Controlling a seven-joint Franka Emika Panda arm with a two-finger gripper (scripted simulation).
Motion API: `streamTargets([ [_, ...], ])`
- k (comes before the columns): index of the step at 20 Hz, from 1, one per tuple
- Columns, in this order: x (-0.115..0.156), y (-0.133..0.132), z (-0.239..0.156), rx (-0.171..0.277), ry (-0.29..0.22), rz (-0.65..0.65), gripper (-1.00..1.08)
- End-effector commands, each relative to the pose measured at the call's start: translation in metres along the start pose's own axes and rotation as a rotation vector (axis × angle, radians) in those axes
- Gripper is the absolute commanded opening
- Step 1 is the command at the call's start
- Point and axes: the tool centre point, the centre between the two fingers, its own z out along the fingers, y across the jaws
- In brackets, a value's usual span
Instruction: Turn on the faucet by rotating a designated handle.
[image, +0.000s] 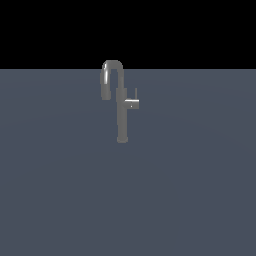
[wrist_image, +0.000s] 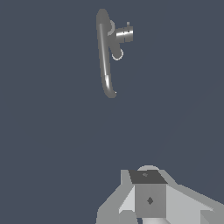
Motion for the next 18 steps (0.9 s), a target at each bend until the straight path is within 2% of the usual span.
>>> streamTargets([
  [1,0.015,-0.003,0.002,0.041,-0.037,0.043,-1.0],
  [18,0.121,-0.01,0.029,0.339,-0.305,0.345,-1.0],
])
